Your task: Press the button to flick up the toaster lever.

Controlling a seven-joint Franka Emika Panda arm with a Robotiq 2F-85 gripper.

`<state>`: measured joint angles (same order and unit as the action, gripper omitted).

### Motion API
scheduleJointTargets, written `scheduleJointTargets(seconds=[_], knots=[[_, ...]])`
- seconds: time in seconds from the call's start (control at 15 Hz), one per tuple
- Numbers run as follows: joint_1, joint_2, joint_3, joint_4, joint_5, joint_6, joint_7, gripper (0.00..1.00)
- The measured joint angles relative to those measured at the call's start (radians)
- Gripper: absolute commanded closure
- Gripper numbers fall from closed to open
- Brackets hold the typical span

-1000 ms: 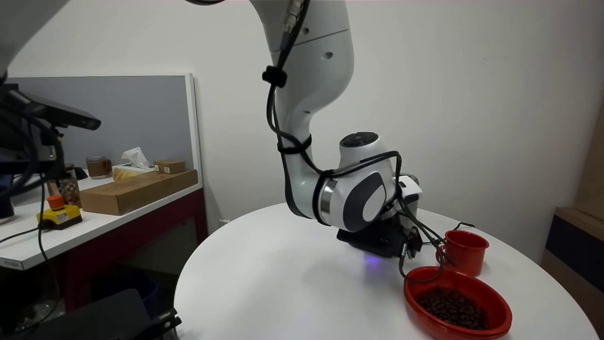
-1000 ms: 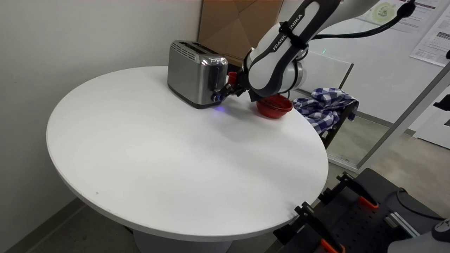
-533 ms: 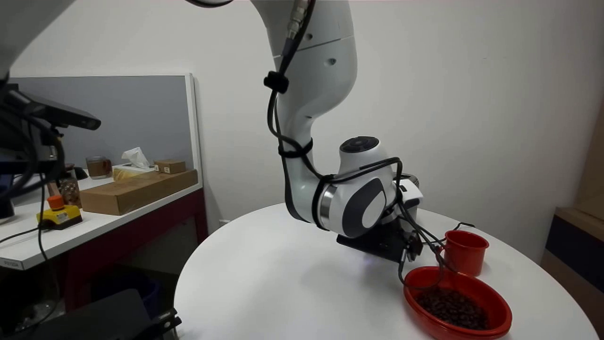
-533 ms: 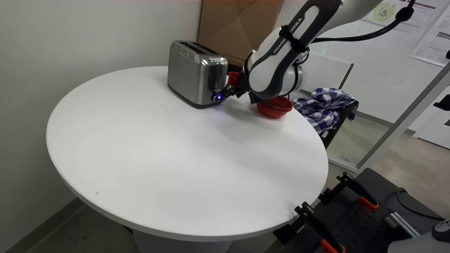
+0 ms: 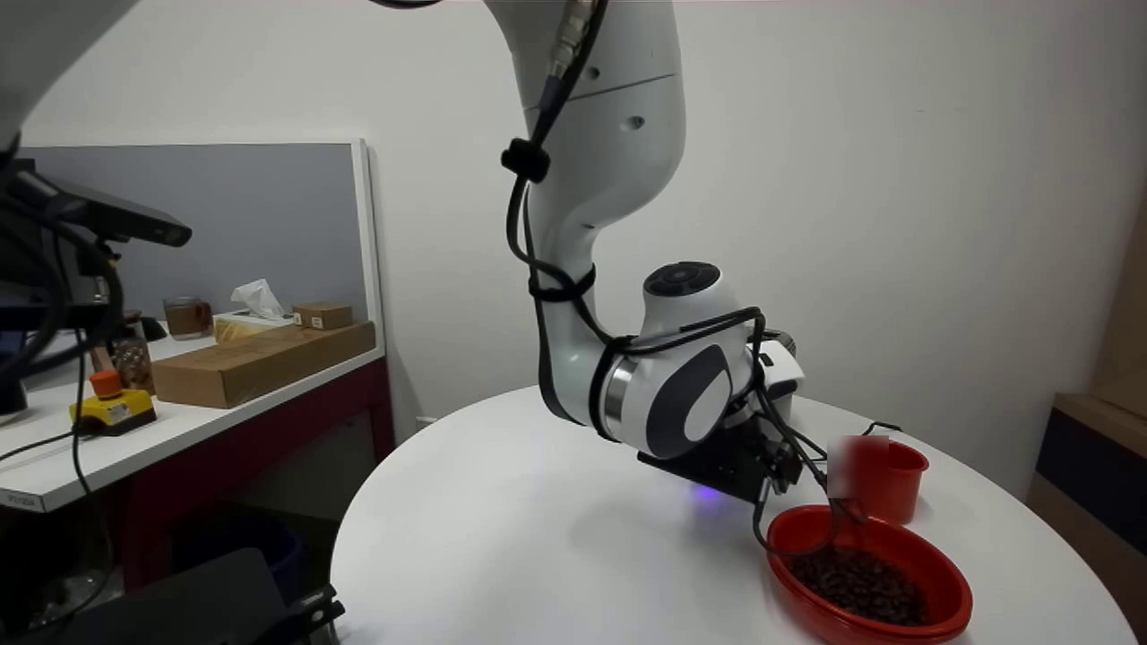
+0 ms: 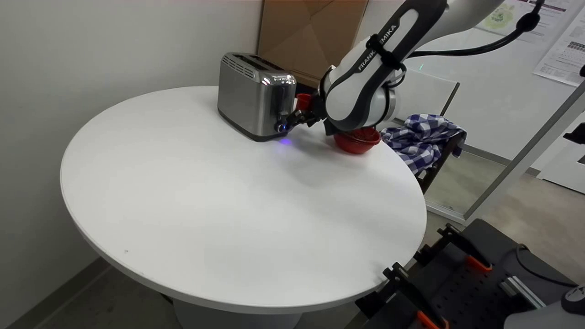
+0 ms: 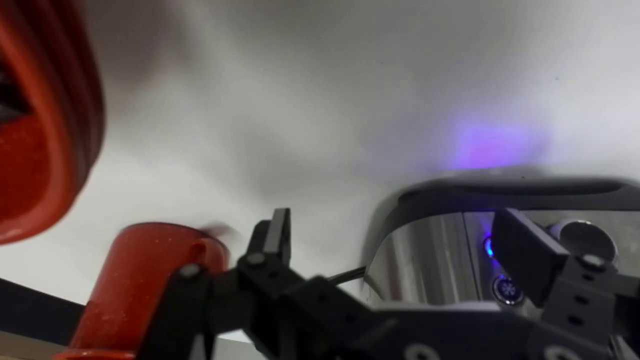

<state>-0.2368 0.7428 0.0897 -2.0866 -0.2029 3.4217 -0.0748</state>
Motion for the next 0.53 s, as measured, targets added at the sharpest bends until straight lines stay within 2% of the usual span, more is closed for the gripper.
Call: scheduleJointTargets(seconds=[0.33,0.4,0.53], knots=[[-0.013,0.011,0.004,-0.01,-0.007,0.069,0.0,0.0],[-0.014,0.011,0.006,-0.009,-0.007,0.044,0.001,0.0],[-0.024,-0.003,0.021,-0.005,-0.005,-0.097,0.003,0.0]])
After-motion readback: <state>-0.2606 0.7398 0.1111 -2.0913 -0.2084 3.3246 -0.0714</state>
